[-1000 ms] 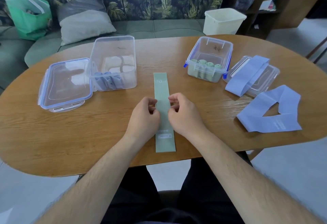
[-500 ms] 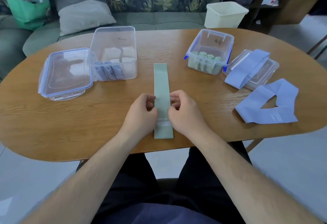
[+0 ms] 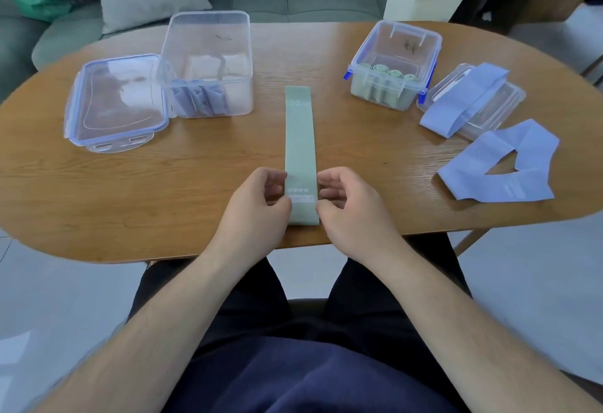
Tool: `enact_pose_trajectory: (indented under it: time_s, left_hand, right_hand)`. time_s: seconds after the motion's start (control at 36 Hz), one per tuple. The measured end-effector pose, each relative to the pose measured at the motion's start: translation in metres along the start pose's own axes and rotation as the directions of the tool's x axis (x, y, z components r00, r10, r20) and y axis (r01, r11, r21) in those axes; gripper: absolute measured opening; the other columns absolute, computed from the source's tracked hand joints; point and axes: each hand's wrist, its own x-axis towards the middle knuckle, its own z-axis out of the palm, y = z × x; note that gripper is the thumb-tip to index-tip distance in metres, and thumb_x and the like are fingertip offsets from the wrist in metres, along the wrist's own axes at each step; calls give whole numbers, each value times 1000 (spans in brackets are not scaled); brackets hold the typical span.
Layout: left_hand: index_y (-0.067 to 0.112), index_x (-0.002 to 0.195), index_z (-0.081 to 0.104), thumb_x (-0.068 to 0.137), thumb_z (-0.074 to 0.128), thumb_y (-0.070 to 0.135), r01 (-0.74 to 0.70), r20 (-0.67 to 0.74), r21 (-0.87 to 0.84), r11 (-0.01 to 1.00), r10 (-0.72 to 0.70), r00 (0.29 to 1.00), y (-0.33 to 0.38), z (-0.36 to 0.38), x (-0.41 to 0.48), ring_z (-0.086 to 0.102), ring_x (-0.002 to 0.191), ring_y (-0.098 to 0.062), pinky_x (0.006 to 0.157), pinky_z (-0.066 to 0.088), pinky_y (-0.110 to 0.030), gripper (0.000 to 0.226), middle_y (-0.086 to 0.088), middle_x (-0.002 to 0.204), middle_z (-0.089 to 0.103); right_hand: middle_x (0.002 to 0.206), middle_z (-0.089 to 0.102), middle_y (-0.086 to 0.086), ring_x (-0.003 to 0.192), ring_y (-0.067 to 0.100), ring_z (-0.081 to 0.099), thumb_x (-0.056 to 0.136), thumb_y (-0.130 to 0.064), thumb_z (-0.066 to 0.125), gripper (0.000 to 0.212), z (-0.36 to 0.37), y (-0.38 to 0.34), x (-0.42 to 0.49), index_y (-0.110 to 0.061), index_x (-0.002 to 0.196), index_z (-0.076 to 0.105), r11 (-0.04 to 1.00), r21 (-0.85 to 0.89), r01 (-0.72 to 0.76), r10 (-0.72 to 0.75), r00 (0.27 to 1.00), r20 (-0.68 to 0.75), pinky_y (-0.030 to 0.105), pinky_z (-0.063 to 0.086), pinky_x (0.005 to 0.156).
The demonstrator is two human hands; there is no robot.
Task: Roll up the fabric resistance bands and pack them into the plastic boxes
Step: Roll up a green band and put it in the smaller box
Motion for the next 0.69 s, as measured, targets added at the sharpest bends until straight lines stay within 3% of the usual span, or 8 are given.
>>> enact_pose_trajectory:
  time_s: [0.14,0.31,0.44,0.58,0.69]
  left_hand:
    - [23,124,61,95,60,10,-4,35,1,1000,4,999,-2,1,-10,53,106,15,72,37,6,32,17,114,64]
    - [28,125,59,95,60,16,15,34,58,998,-17,999,-1,-3,-14,56,107,8,73,40,-7,33,17,117,62]
    - [27,123,59,94,60,14,15,52,72,997,-18,998,1,0,-16,59,102,3,77,44,-9,32,11,117,63]
    - [28,124,58,95,61,15,5,46,107,994,-10,999,1,-4,-14,55,104,9,72,39,-7,32,17,115,61]
    - [27,123,60,94,62,15,-2,63,115,993,-6,998,-1,-2,-14,57,106,4,72,38,-7,32,14,115,62]
  right_hand:
    - [116,61,-19,105,-6,58,93,-12,59,38,-1,0,-7,-26,127,56,1000,-14,6,-6,999,47,11,49,85]
    - [117,61,-17,103,-4,58,91,-15,59,37,-3,-3,-7,-26,126,58,998,-61,-4,4,1000,-2,13,48,85]
    - [120,60,-12,103,-2,58,91,-14,61,39,0,-3,-9,-25,128,57,993,-114,20,-16,999,31,13,50,82]
    - [119,61,-10,100,-3,59,90,-16,60,37,-7,-1,-7,-25,126,58,993,-120,7,-5,1000,13,17,50,86]
    - [121,61,-10,101,-3,60,90,-15,61,38,-8,-1,-7,-24,127,59,991,-132,12,-6,999,49,11,47,81]
